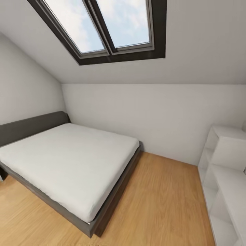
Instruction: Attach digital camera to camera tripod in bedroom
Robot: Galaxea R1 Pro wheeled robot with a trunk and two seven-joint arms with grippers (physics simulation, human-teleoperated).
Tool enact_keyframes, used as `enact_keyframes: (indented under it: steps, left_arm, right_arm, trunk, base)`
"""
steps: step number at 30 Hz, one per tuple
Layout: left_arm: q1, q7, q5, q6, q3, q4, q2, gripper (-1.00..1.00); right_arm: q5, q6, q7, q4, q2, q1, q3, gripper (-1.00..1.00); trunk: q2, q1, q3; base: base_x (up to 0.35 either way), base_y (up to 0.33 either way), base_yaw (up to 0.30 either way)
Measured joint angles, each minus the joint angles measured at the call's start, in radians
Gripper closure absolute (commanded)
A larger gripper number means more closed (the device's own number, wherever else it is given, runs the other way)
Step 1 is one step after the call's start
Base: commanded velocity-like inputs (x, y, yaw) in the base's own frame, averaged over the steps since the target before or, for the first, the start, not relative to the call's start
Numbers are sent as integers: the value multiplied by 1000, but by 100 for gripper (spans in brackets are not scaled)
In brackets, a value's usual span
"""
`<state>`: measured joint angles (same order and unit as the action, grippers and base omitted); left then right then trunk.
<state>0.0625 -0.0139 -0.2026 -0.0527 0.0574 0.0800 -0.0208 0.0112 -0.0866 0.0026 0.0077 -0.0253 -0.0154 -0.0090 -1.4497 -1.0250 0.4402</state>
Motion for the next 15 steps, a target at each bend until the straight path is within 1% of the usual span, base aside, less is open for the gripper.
enact_keyframes:
  steps: [11, 15]
  left_arm:
    - [0, 0, -1, -1, 0, 0, 1, -100]
    - [0, 0, -24, 0, 3, 0, 1, -100]
  right_arm:
    - [-5, -2, 0, -10, 5, 0, -1, -100]
    - [-22, -1, 1, -48, 6, 1, 2, -100]
  trunk:
    - [0, 0, 0]
    - [0, 0, 0]
  base:
    - [0, 0, 288]
    - [0, 0, 299]
